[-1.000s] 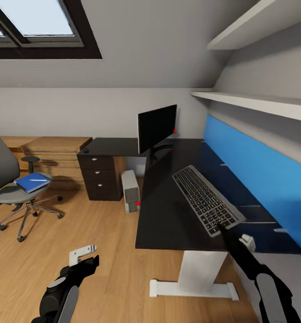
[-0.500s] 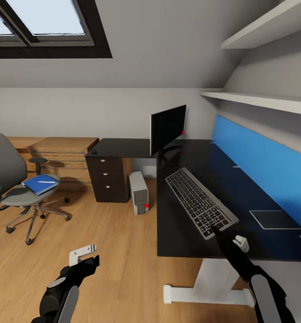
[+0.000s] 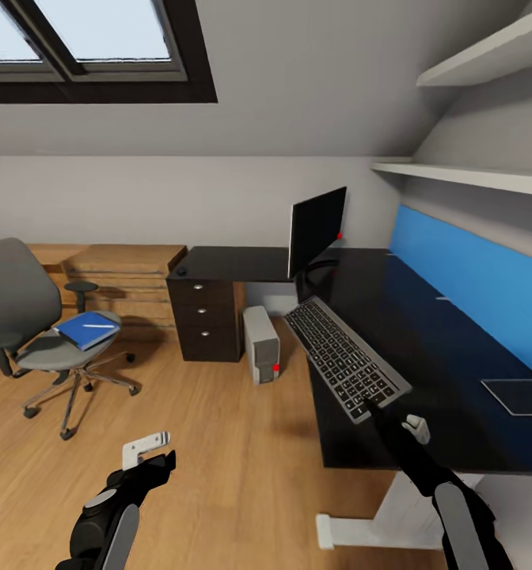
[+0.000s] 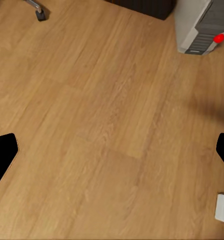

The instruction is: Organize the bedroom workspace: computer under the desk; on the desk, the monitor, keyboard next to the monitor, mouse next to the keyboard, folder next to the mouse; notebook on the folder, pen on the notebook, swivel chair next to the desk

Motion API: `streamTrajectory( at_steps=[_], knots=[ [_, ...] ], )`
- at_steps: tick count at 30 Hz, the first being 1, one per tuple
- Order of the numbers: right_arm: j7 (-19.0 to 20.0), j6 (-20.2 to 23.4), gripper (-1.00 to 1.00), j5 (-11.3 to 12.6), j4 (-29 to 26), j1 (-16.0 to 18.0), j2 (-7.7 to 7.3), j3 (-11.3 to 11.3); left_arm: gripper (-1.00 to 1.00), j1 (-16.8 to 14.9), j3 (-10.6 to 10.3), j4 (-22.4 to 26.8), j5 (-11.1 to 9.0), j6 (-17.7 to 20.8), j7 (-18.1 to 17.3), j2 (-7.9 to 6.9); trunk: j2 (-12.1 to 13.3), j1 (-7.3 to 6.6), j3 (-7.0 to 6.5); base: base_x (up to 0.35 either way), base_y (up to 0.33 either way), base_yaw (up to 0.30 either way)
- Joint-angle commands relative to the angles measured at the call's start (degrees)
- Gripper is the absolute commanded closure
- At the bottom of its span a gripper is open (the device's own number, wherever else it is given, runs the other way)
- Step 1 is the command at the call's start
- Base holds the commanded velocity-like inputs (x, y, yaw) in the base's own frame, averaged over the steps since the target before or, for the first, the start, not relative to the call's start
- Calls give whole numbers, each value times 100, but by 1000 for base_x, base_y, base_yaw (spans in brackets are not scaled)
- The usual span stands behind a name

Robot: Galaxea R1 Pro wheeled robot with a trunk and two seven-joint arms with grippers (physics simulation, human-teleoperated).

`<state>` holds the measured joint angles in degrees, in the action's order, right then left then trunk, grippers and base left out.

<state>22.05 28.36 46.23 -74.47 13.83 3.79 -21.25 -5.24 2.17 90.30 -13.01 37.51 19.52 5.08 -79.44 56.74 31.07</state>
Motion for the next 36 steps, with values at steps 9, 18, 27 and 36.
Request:
streamTrajectory(
  at_steps=[9, 18, 27, 36],
  knots=[
    [10, 55, 100, -12, -7, 6, 7, 7, -100, -4, 2, 5, -56, 14, 51, 2, -3, 1, -72, 28, 140, 0],
    [10, 55, 100, -29, -7, 6, 7, 9, -100, -4, 2, 5, -62, 14, 52, 2, -3, 1, -153, 1, 160, 0],
    [10, 55, 100, -32, 10, 6, 7, 17, -100, -4, 2, 5, -62, 12, 52, 2, -3, 1, -221, 52, 294, 0],
    [10, 55, 100, -31, 18, 6, 7, 104, -100, -4, 2, 5, -62, 10, 52, 2, -3, 1, -230, 219, 270, 0]
  ],
)
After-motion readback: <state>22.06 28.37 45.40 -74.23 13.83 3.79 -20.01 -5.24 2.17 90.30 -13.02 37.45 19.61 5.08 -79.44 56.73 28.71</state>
